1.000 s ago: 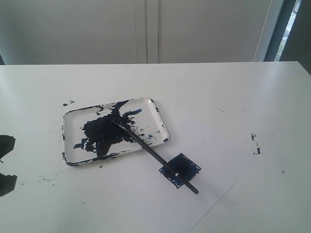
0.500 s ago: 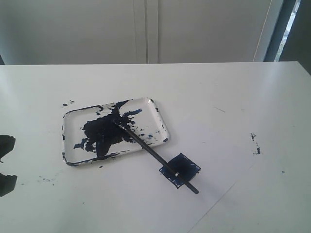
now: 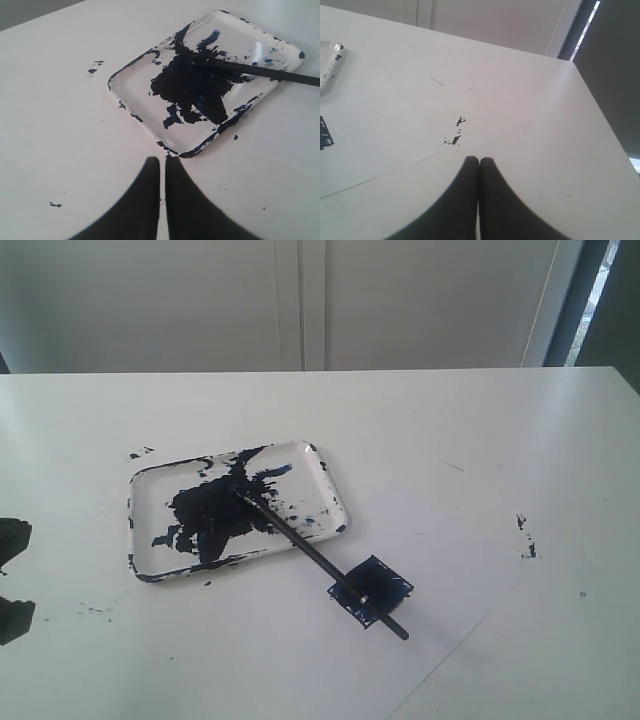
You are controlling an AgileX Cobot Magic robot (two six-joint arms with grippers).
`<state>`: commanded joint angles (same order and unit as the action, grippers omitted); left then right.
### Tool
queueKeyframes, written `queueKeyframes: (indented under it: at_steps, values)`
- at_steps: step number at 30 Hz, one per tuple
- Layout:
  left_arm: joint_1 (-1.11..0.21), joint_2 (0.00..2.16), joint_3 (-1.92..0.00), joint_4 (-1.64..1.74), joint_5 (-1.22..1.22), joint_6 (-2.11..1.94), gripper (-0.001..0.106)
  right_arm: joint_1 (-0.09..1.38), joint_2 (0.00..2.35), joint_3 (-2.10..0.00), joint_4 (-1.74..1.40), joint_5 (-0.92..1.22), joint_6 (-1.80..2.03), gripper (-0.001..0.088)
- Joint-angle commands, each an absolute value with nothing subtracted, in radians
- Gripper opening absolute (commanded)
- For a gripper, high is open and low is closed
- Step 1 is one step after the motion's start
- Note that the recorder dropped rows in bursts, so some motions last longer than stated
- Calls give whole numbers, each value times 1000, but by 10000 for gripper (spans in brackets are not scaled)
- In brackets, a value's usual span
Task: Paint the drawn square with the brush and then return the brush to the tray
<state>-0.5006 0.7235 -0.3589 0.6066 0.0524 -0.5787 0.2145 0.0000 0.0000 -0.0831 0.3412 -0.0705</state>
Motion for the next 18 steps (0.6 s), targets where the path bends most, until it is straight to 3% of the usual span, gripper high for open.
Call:
queueKeyframes:
  at_steps: [5, 12, 18]
  values:
    - [-496, 605, -347, 609, 183, -527, 114, 215, 0, 0, -83, 341, -70, 0]
    - [-230, 412, -20, 570, -247, -543, 114, 215, 0, 0, -83, 341, -70, 0]
    - [-130, 261, 0, 570, -218, -557, 114, 215, 0, 0, -83, 341, -70, 0]
